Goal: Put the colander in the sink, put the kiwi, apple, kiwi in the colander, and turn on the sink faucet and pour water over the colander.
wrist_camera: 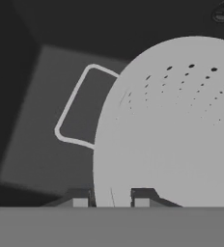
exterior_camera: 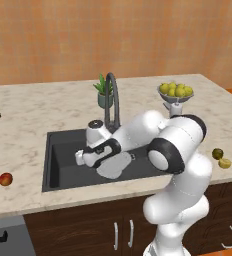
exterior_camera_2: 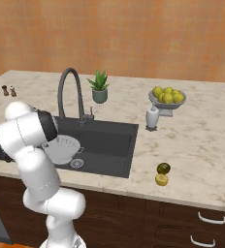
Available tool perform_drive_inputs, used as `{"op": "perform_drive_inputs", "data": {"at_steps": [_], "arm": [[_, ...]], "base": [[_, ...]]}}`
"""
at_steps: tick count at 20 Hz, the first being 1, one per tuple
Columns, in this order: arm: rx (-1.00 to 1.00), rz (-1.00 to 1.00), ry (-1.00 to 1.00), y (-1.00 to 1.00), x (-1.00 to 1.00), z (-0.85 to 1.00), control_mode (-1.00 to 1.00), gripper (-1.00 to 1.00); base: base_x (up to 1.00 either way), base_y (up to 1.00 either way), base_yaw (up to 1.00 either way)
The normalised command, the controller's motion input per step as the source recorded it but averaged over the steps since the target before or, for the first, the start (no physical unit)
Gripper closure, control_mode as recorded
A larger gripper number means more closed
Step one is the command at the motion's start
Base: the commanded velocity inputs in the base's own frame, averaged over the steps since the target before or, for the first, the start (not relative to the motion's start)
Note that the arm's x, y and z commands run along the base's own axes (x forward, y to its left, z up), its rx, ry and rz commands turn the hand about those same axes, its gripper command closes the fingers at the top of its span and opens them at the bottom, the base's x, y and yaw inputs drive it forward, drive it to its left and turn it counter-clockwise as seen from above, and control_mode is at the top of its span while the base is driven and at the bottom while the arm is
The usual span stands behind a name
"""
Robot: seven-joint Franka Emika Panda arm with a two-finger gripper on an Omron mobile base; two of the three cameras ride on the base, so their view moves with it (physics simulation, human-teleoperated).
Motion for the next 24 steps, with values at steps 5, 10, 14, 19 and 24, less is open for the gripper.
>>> {"op": "perform_drive_inputs", "data": {"at_steps": [5,10,14,19,24], "arm": [[-0.02,0.00,-0.01,0.03,0.43,-0.34,-1.00,1.00],[-0.08,-0.02,-0.01,0.00,0.31,-0.72,-1.00,1.00],[-0.08,-0.05,0.00,0.00,0.25,-0.62,-1.00,1.00],[-0.04,-0.05,0.00,0.01,0.40,-0.34,-1.00,1.00],[-0.03,-0.01,0.00,0.02,0.20,-0.31,-1.00,1.00]], "base": [[0.00,0.00,0.00],[0.00,0.00,0.00],[0.00,0.00,0.00],[0.00,0.00,0.00],[0.00,0.00,0.00]]}}
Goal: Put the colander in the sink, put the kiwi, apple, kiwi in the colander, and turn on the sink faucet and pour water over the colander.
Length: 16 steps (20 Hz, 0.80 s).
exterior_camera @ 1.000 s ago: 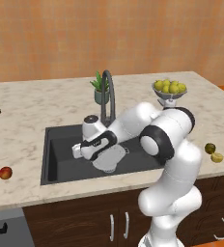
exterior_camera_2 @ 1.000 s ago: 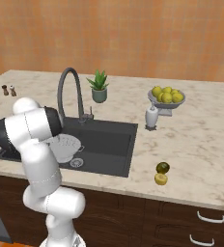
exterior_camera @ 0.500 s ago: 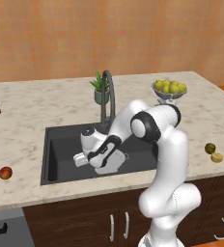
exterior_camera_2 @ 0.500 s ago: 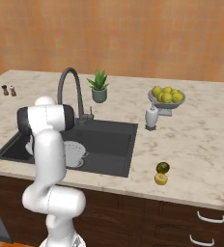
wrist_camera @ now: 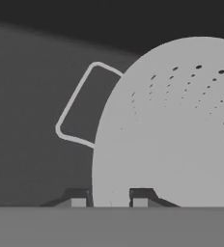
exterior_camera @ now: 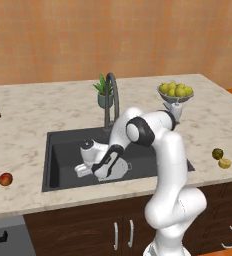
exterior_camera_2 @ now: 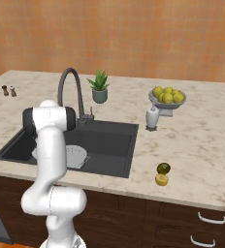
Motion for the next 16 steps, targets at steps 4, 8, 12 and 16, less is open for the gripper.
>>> {"op": "perform_drive_inputs", "data": {"at_steps": [4,8,12,16], "arm": [[-0.01,0.00,0.00,0.00,0.36,-0.22,-1.00,1.00],[0.00,0.00,0.00,0.00,0.32,-0.23,-1.00,1.00],[0.00,0.00,0.00,0.00,0.04,-0.04,-1.00,1.00],[0.00,0.00,0.00,0.00,0.00,0.00,-1.00,1.00]], "base": [[0.00,0.00,0.00],[0.00,0.00,0.00],[0.00,0.00,0.00],[0.00,0.00,0.00]]}}
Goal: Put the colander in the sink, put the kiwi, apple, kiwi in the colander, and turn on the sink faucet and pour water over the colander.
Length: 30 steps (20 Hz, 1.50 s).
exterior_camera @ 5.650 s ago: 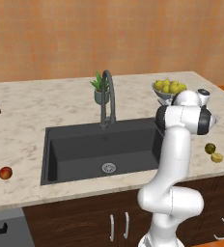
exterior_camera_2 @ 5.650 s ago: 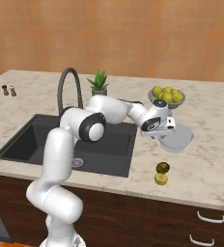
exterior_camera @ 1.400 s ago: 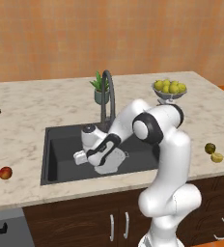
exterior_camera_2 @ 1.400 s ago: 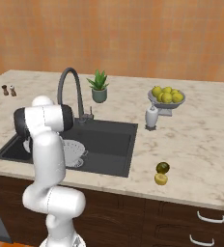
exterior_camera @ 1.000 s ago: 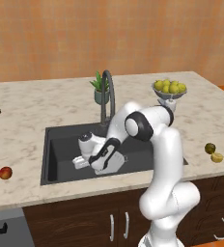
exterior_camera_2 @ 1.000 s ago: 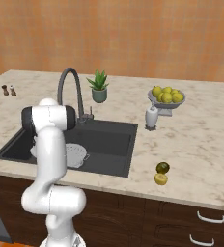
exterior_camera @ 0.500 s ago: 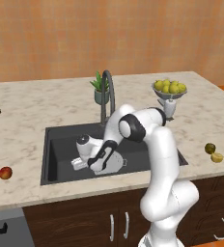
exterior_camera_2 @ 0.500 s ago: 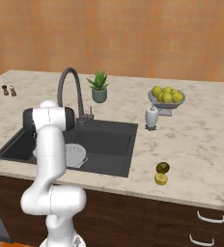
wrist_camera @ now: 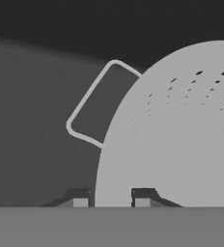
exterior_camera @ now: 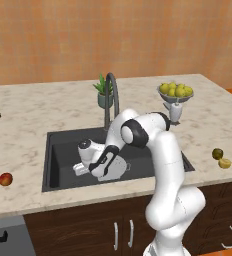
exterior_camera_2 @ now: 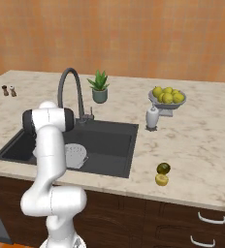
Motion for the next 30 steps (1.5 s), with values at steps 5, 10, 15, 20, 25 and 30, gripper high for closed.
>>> {"op": "perform_drive_inputs", "data": {"at_steps": [5,10,15,20,25,30], "arm": [[0.00,0.00,0.00,0.00,0.00,0.00,-1.00,-1.00],[0.00,0.00,0.00,0.00,0.00,0.00,-1.00,-1.00],[0.00,0.00,-0.02,-0.01,-0.10,0.36,-1.00,-1.00],[0.00,-0.03,-0.06,0.00,-0.67,0.97,-1.00,-1.00],[0.00,-0.05,-0.03,-0.31,-0.85,0.92,-1.00,-1.00],[0.00,0.00,-0.01,-0.91,-0.90,0.77,-1.00,-1.00]], "base": [[0.00,0.00,0.00],[0.00,0.00,0.00],[0.00,0.00,0.00],[0.00,0.00,0.00],[0.00,0.00,0.00],[0.00,0.00,0.00]]}}
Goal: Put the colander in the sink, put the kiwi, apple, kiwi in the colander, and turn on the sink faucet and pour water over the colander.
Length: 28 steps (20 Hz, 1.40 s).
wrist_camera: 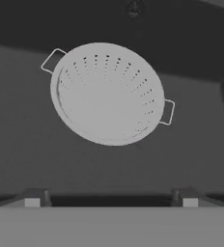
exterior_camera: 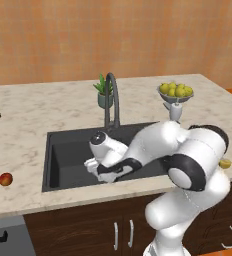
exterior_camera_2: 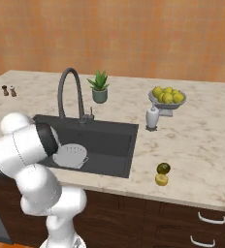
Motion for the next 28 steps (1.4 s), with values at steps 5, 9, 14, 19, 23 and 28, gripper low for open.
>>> {"op": "perform_drive_inputs", "data": {"at_steps": [5,9,14,19,23,28], "arm": [[0.00,0.03,0.00,-1.00,-0.77,0.94,-1.00,-1.00],[0.02,0.00,0.00,-1.00,-0.59,0.87,-1.00,-1.00],[0.01,0.00,0.01,-1.00,-0.35,0.74,-1.00,-1.00],[0.06,-0.05,0.08,-1.00,-0.04,0.77,-1.00,-1.00],[0.14,-0.15,0.09,-1.00,-0.17,0.48,-1.00,-1.00],[0.15,-0.21,0.08,-1.00,-0.28,0.20,-1.00,-1.00]], "base": [[0.00,0.00,0.00],[0.00,0.00,0.00],[0.00,0.00,0.00],[0.00,0.00,0.00],[0.00,0.00,0.00],[0.00,0.00,0.00]]}}
